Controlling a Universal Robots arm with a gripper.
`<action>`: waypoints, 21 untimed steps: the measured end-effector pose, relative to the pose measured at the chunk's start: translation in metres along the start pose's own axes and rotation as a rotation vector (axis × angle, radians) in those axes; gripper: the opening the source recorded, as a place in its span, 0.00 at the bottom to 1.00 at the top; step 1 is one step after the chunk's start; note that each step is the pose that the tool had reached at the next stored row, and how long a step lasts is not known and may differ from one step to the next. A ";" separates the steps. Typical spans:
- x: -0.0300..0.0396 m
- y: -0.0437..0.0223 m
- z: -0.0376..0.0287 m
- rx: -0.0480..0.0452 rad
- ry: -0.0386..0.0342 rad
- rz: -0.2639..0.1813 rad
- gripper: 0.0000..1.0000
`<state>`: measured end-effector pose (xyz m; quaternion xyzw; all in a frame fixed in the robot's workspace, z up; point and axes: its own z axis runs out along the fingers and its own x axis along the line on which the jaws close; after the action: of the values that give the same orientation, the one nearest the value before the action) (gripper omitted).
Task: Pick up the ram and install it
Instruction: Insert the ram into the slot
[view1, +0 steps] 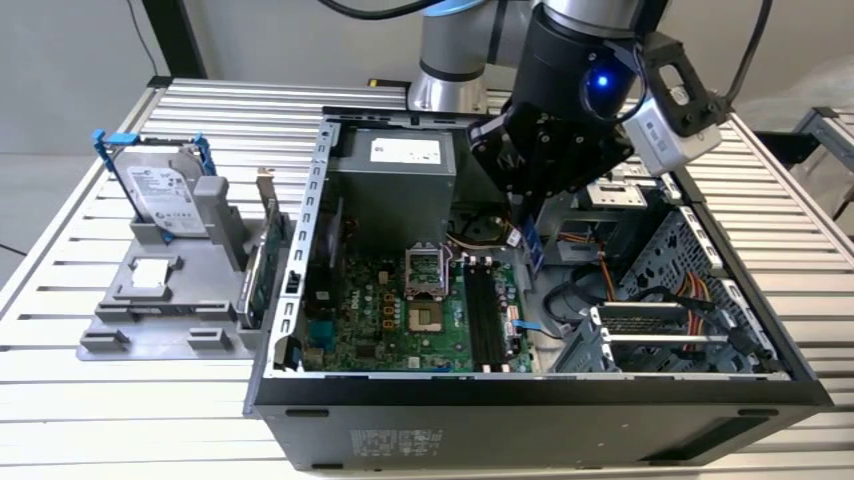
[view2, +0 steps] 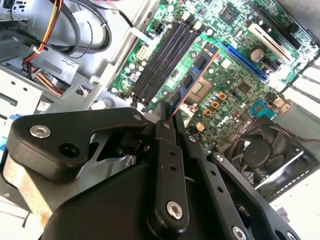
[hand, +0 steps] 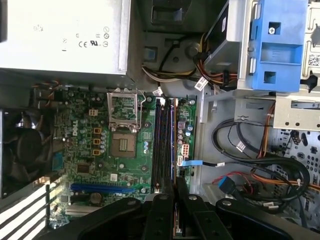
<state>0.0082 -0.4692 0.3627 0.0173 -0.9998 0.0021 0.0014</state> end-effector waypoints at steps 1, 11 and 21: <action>0.0000 0.0000 0.0004 0.0003 0.0000 0.000 0.00; 0.0000 0.0003 0.0046 0.0036 0.0002 0.000 0.00; -0.0001 0.0008 0.0087 0.0078 0.0003 0.000 0.00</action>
<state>0.0082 -0.4685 0.3540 0.0173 -0.9998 0.0061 0.0015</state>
